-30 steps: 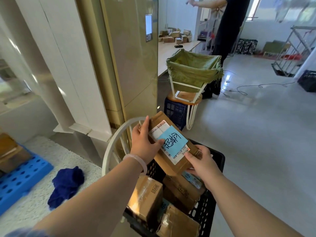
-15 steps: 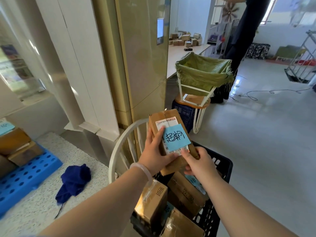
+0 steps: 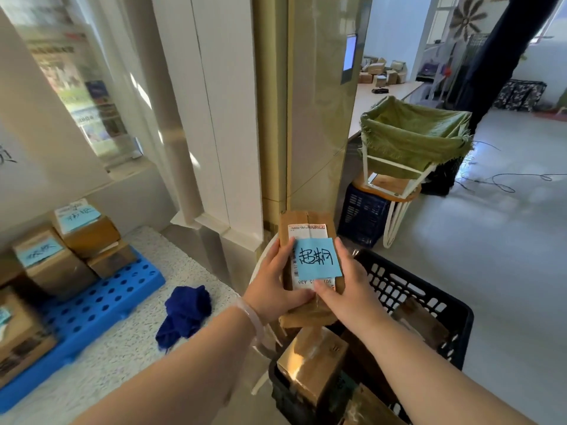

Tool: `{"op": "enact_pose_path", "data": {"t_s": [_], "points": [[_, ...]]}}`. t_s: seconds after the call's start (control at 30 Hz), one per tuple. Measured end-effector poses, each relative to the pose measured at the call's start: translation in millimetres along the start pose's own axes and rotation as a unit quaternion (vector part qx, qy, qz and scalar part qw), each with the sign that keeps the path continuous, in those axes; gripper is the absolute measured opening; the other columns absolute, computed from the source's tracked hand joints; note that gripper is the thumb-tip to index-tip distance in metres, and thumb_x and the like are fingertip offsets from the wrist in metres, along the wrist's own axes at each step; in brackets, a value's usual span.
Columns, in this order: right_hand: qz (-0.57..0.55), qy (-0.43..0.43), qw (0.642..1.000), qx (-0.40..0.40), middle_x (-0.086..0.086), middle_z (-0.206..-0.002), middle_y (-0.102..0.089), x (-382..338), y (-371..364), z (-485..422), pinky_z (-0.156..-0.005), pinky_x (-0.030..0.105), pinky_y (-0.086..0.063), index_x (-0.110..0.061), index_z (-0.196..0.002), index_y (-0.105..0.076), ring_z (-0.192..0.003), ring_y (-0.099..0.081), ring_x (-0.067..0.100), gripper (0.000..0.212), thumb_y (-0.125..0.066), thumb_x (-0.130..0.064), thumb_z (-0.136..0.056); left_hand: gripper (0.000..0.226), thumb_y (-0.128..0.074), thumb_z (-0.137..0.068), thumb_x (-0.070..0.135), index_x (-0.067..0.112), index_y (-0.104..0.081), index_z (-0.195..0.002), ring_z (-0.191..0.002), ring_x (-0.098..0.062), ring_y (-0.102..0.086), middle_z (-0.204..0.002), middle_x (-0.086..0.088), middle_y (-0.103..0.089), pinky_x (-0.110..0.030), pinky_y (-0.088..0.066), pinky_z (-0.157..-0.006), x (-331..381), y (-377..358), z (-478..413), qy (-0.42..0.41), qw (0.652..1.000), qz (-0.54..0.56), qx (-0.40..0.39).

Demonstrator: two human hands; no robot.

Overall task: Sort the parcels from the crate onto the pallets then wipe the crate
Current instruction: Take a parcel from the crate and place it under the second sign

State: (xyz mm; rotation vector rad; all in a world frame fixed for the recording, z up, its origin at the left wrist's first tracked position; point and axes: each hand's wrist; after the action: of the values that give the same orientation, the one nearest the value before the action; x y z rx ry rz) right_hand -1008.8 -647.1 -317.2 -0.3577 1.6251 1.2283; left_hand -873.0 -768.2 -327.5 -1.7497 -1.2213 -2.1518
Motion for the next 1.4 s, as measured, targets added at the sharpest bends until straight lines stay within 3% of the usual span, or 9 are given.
{"op": "enact_pose_path", "data": {"t_s": [0.07, 0.23, 0.33, 0.47, 0.6, 0.8, 1.0, 1.23, 1.4], "points": [[-0.008, 0.023, 0.999, -0.02, -0.009, -0.146, -0.025, -14.3, -20.8, -3.6, -0.094, 0.027, -0.047, -0.046, -0.153, -0.003, -0.127, -0.031, 0.003, 0.086, -0.064, -0.036, -0.093, 0.097, -0.077, -0.083, 0.033, 0.051, -0.01, -0.151, -0.147, -0.007, -0.008, -0.161, 0.021, 0.001, -0.018, -0.02, -0.112, -10.3, 23.7, 11.1, 0.011, 1.0, -0.001, 0.007], [0.0, 0.042, 0.997, -0.067, -0.012, -0.147, -0.029, -50.3, -73.9, -6.1, -0.101, 0.038, -0.049, -0.05, -0.152, -0.007, -0.132, -0.035, 0.007, 0.081, -0.062, -0.039, -0.094, 0.099, -0.078, -0.081, 0.037, 0.054, -0.008, -0.15, -0.15, -0.014, -0.006, -0.162, 0.017, 0.0, -0.033, -0.021, -0.12, -39.6, 74.6, 45.1, 0.028, 0.999, -0.003, 0.046], [-0.003, 0.062, 0.994, -0.089, -0.014, -0.148, -0.027, -77.5, -110.6, -3.7, -0.1, 0.034, -0.047, -0.052, -0.15, -0.009, -0.133, -0.033, 0.007, 0.081, -0.063, -0.036, -0.094, 0.104, -0.08, -0.074, 0.043, 0.069, -0.003, -0.139, -0.149, -0.018, -0.014, -0.16, 0.015, -0.009, -0.037, -0.031, -0.118, -57.5, 108.8, 71.1, 0.052, 0.996, 0.021, 0.075], [-0.022, 0.089, 0.99, -0.105, -0.016, -0.145, -0.025, -113.4, -165.4, 3.6, -0.106, 0.03, -0.042, -0.052, -0.15, -0.011, -0.134, -0.031, 0.005, 0.082, -0.066, -0.032, -0.092, 0.103, -0.081, -0.079, 0.031, 0.059, -0.003, -0.14, -0.132, -0.001, -0.032, -0.152, 0.008, -0.024, -0.001, -0.031, -0.099, -85.5, 158.2, 110.1, 0.033, 0.992, -0.013, 0.12], [-0.003, 0.119, 0.984, -0.134, -0.014, -0.147, -0.024, -148.0, -226.6, 12.6, -0.102, 0.029, -0.046, -0.058, -0.146, -0.007, -0.136, -0.033, 0.01, 0.085, -0.068, -0.035, -0.091, 0.092, -0.08, -0.079, 0.034, 0.062, -0.013, -0.137, -0.142, -0.009, -0.023, -0.157, 0.014, -0.014, -0.028, -0.034, -0.115, -109.4, 205.3, 156.6, 0.061, 0.986, -0.011, 0.155], [0.009, 0.19, 0.964, -0.184, -0.016, -0.151, -0.02, -198.8, -311.7, 36.9, -0.1, 0.02, -0.038, -0.049, -0.152, -0.007, -0.127, -0.025, -0.002, 0.087, -0.068, -0.037, -0.09, 0.097, -0.08, -0.076, 0.041, 0.058, -0.009, -0.141, -0.146, -0.011, -0.018, -0.159, 0.012, -0.012, -0.038, -0.029, -0.12, -145.8, 269.1, 235.1, 0.107, 0.966, -0.046, 0.229], [0.004, 0.24, 0.931, -0.276, -0.021, -0.151, -0.013, -232.9, -369.3, 57.1, -0.111, 0.034, -0.041, -0.049, -0.152, -0.005, -0.134, -0.023, 0.002, 0.09, -0.069, -0.035, -0.09, 0.096, -0.079, -0.08, 0.034, 0.054, -0.007, -0.141, -0.135, -0.001, -0.02, -0.157, 0.016, -0.009, -0.014, -0.03, -0.106, -157.0, 295.6, 303.6, 0.149, 0.943, -0.05, 0.293], [-0.006, 0.28, 0.871, -0.405, -0.022, -0.147, -0.014, -260.3, -430.0, 96.6, -0.107, 0.029, -0.039, -0.051, -0.151, -0.008, -0.133, -0.023, 0.002, 0.09, -0.07, -0.034, -0.089, 0.103, -0.081, -0.069, 0.054, 0.067, -0.005, -0.137, -0.147, -0.011, -0.014, -0.158, 0.024, 0.004, -0.04, -0.033, -0.118, -164.0, 300.5, 391.7, 0.263, 0.886, -0.034, 0.382], [-0.013, 0.286, 0.832, -0.474, -0.018, -0.147, -0.019, -271.9, -453.0, 122.3, -0.109, 0.029, -0.038, -0.046, -0.152, -0.014, -0.132, -0.027, 0.003, 0.088, -0.072, -0.028, -0.088, 0.1, -0.08, -0.064, 0.058, 0.073, -0.005, -0.129, -0.147, -0.012, -0.015, -0.157, 0.024, 0.001, -0.041, -0.034, -0.117, -162.2, 286.4, 431.2, 0.299, 0.847, -0.014, 0.439]]}}
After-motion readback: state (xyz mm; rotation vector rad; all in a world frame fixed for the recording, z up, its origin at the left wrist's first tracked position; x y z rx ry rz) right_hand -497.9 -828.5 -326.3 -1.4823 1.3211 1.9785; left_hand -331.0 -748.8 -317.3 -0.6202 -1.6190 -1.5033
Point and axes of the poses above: each hand's wrist, its own z-axis away from the middle knuckle, its own y-axis out of the back of the hand, x = y × z
